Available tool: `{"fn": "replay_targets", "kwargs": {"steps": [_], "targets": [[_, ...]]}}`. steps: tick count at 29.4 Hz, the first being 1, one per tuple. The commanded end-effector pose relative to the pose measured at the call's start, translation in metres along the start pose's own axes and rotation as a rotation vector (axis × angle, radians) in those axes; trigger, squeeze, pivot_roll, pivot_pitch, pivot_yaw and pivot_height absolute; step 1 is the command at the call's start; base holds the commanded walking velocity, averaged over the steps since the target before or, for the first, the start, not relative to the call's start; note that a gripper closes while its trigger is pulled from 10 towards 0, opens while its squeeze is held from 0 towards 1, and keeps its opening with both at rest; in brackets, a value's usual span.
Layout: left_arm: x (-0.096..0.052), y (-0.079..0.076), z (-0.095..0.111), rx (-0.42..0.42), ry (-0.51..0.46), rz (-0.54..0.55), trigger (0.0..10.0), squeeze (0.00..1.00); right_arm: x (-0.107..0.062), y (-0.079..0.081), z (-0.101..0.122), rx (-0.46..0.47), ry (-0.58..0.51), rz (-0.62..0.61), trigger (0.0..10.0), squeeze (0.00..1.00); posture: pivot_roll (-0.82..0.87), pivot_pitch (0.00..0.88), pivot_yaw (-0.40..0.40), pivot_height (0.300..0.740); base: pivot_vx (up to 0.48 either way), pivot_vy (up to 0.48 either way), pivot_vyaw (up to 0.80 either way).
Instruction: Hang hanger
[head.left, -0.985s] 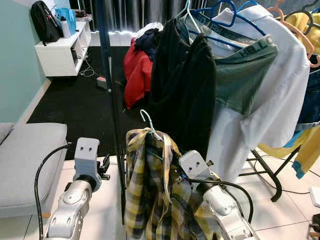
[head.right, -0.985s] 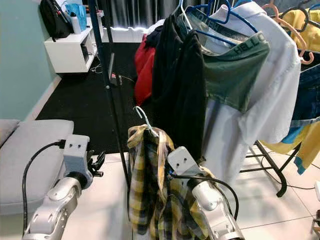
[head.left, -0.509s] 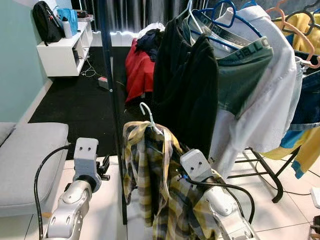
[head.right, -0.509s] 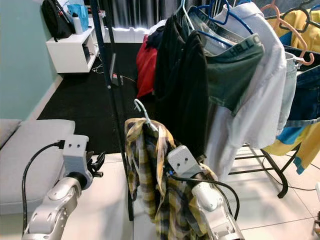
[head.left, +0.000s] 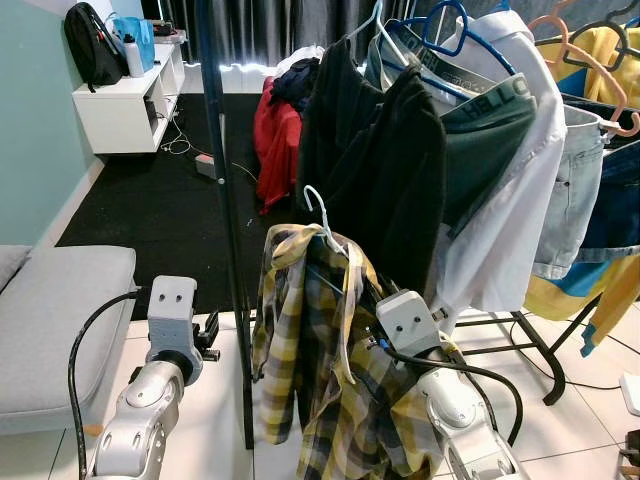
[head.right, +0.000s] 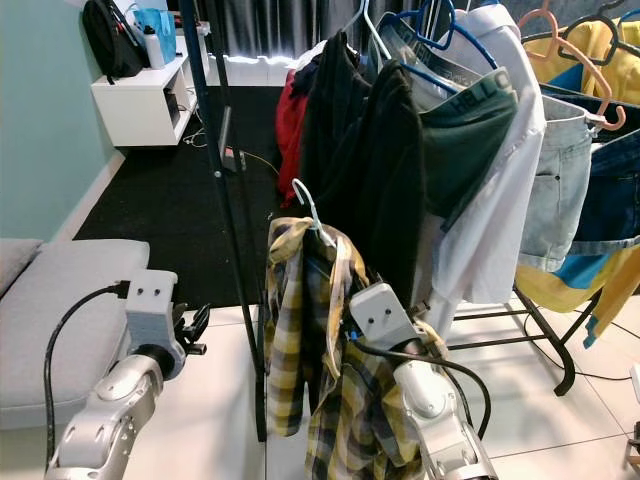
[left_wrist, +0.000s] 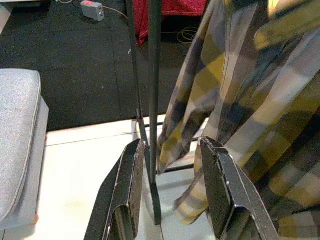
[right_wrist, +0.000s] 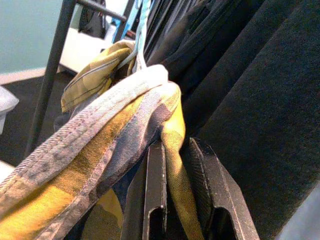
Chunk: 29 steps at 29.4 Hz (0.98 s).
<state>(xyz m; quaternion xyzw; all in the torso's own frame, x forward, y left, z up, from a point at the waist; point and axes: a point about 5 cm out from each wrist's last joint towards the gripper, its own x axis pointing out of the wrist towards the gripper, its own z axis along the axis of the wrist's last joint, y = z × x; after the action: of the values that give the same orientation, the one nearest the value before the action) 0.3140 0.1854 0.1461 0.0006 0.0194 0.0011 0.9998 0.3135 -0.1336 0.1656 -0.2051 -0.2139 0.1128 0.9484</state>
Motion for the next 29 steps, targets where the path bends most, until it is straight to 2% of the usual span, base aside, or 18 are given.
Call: {"fn": "replay_targets", "kwargs": {"steps": [1, 5, 6, 8, 11, 12, 13, 14, 21, 22, 24, 25, 28, 29], "targets": [[0.0, 0.002, -0.001, 0.009, 0.002, 0.007, 10.0, 0.0, 0.005, -0.012, 0.014, 0.03, -0.072, -0.061, 10.0, 0.0, -0.01, 0.159, -0.024, 0.74, 0.0, 0.0, 0.0], [0.001, 0.007, 0.002, 0.016, -0.013, 0.032, 10.0, 0.0, 0.012, -0.024, 0.017, 0.072, -0.064, -0.121, 10.0, 0.0, -0.01, 0.16, -0.024, 0.74, 0.0, 0.0, 0.0], [0.001, 0.009, 0.002, 0.015, -0.016, 0.039, 10.0, 0.0, 0.017, -0.032, 0.021, 0.081, -0.072, -0.146, 10.0, 0.0, -0.01, 0.161, -0.024, 0.74, 0.0, 0.0, 0.0], [0.001, 0.009, 0.002, 0.015, -0.016, 0.039, 10.0, 0.0, 0.017, -0.032, 0.021, 0.081, -0.072, -0.146, 10.0, 0.0, -0.01, 0.161, -0.024, 0.74, 0.0, 0.0, 0.0], [0.001, 0.008, 0.003, 0.016, -0.022, 0.04, 10.0, 0.0, 0.028, -0.06, 0.033, 0.04, -0.108, -0.199, 10.0, 0.0, -0.02, 0.162, -0.024, 0.74, 0.0, 0.0, 0.0], [0.002, 0.007, 0.003, 0.018, -0.021, 0.04, 10.0, 0.0, 0.031, -0.067, 0.034, 0.045, -0.107, -0.209, 10.0, 0.0, -0.02, 0.164, -0.022, 0.74, 0.0, 0.0, 0.0], [0.002, 0.007, 0.003, 0.018, -0.021, 0.04, 10.0, 0.0, 0.031, -0.067, 0.034, 0.045, -0.107, -0.209, 10.0, 0.0, -0.02, 0.164, -0.022, 0.74, 0.0, 0.0, 0.0], [0.002, 0.008, 0.003, 0.019, -0.018, 0.041, 10.0, 0.0, 0.034, -0.07, 0.035, 0.074, -0.104, -0.189, 10.0, 0.0, -0.02, 0.166, -0.018, 0.74, 0.0, 0.0, 0.0], [0.005, 0.009, 0.004, 0.024, -0.019, 0.047, 10.0, 0.0, 0.051, -0.071, 0.043, 0.09, -0.107, -0.062, 10.0, 0.0, -0.02, 0.165, -0.016, 0.74, 0.0, 0.0, 0.0], [0.007, 0.011, 0.006, 0.026, -0.023, 0.051, 10.0, 0.0, 0.06, -0.077, 0.045, 0.114, -0.098, -0.043, 10.0, 0.0, -0.02, 0.164, -0.015, 0.74, 0.0, 0.0, 0.0], [0.007, 0.011, 0.006, 0.026, -0.023, 0.051, 10.0, 0.0, 0.06, -0.077, 0.045, 0.114, -0.098, -0.043, 10.0, 0.0, -0.02, 0.164, -0.015, 0.74, 0.0, 0.0, 0.0], [0.008, 0.012, 0.007, 0.028, -0.026, 0.055, 10.0, 0.0, 0.07, -0.087, 0.045, 0.141, -0.07, -0.032, 10.0, 0.0, -0.02, 0.165, -0.017, 0.74, 0.0, 0.0, 0.0], [0.008, 0.012, 0.007, 0.028, -0.026, 0.055, 10.0, 0.0, 0.07, -0.087, 0.045, 0.141, -0.07, -0.032, 10.0, 0.0, -0.02, 0.165, -0.017, 0.74, 0.0, 0.0, 0.0], [0.009, 0.015, 0.008, 0.032, -0.027, 0.061, 10.0, 0.0, 0.079, -0.099, 0.044, 0.163, -0.028, -0.015, 10.0, 0.0, -0.02, 0.165, -0.017, 0.74, 0.0, 0.0, 0.0]]}}
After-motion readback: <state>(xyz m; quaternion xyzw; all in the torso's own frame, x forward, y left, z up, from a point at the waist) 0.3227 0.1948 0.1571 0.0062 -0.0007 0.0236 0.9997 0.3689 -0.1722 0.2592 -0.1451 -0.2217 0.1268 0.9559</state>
